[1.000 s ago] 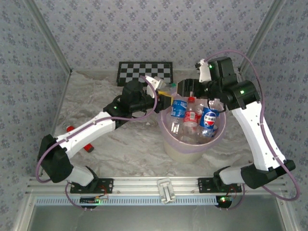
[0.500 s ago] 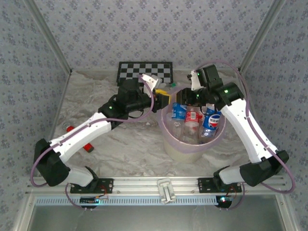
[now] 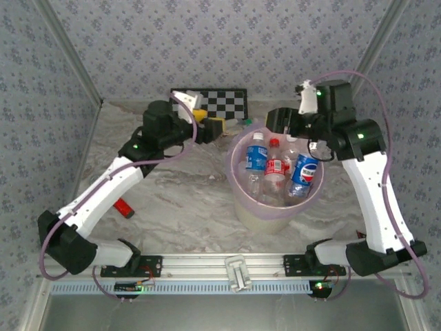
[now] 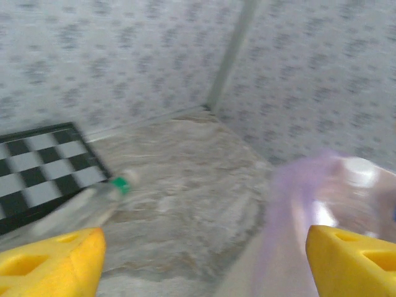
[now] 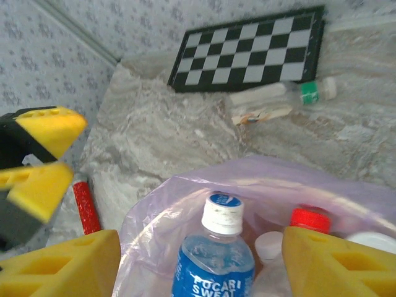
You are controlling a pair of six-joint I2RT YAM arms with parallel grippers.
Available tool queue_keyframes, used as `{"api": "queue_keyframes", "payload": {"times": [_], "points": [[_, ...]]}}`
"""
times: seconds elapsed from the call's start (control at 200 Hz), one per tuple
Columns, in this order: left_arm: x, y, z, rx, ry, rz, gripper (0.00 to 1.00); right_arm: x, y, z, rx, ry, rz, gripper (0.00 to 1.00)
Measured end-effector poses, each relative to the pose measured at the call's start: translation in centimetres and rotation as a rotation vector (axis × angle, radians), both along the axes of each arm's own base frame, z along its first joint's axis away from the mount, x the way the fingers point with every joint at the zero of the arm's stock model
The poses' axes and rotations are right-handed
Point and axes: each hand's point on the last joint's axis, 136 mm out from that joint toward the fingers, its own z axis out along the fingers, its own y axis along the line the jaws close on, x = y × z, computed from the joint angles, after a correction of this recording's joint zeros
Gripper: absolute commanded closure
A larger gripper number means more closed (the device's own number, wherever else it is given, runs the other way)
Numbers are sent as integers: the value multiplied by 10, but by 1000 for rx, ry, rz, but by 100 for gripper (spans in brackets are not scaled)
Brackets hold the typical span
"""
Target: Put the plastic bottles in the bin
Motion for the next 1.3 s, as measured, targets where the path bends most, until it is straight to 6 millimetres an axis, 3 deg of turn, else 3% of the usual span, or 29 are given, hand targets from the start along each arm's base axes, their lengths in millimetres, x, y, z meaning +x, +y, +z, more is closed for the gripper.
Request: {"api": "queue_keyframes", "payload": {"times": [0.1, 0.165, 0.25, 0.35, 0.445, 0.545, 0.67, 0.83, 1.019, 1.144, 1.299], "points": [[40, 32, -25, 33, 48, 107, 13, -5, -21, 12, 14, -38, -54, 28], [68, 39, -59, 92, 108, 138, 11, -10, -34, 15, 23, -51, -88, 27], [99, 28, -109, 181, 183, 117, 8, -15, -48, 12, 31, -50, -124, 20], [119, 13, -164, 273, 250, 55, 1, -19, -60, 0, 30, -25, -156, 12], [135, 1, -193, 337, 280, 2, 1, -24, -71, -15, 27, 8, -185, 8], [155, -12, -203, 376, 255, -35, 1, -30, -79, -28, 46, 48, -206, 8], [171, -27, -205, 407, 214, -78, 1, -31, -76, -29, 81, 52, -182, 8], [181, -48, -215, 450, 186, -133, 1, -25, -66, -30, 128, 40, -125, 9], [184, -56, -240, 496, 212, -176, 1, -21, -60, -33, 144, 56, -99, 9], [185, -56, -260, 531, 235, -198, 1, -27, -62, -19, 144, 43, -101, 8], [184, -53, -274, 572, 254, -218, 1, -34, -71, 17, 140, -47, -119, 8]]}}
